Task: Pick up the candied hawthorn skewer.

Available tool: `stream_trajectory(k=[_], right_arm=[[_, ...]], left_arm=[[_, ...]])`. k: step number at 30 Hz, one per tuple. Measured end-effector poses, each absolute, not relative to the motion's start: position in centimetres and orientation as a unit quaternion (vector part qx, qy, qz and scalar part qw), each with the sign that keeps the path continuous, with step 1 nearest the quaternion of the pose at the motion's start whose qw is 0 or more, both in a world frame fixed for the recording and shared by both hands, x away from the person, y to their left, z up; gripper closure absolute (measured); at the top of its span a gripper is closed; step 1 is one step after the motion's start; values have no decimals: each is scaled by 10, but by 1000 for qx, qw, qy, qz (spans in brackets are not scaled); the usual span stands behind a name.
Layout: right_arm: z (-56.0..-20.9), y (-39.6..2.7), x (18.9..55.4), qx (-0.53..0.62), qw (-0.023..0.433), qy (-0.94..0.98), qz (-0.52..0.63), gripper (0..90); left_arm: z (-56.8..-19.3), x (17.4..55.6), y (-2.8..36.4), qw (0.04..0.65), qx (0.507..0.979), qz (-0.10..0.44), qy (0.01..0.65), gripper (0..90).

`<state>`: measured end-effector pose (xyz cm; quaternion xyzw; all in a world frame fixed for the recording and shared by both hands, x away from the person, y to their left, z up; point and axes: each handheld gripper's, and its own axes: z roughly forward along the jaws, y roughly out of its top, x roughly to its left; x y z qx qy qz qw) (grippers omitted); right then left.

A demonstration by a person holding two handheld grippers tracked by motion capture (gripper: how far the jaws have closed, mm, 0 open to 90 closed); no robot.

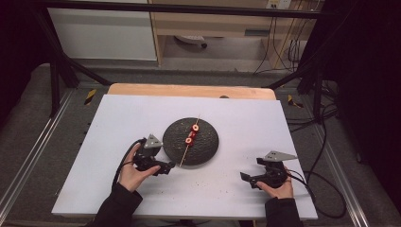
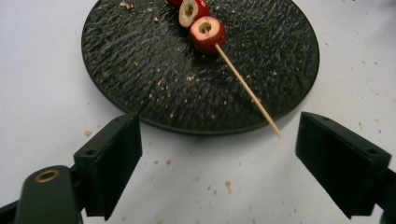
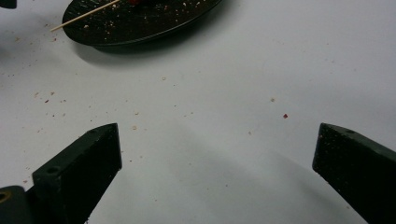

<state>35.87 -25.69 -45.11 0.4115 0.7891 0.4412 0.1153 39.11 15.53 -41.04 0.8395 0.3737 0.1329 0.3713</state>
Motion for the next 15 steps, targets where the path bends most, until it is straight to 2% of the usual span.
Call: stream_trajectory(k=[15], right_arm=[[-451, -257, 359, 412, 115, 789, 441, 21]], left_arm=[[-414, 415, 115, 348, 836, 146, 398, 347]])
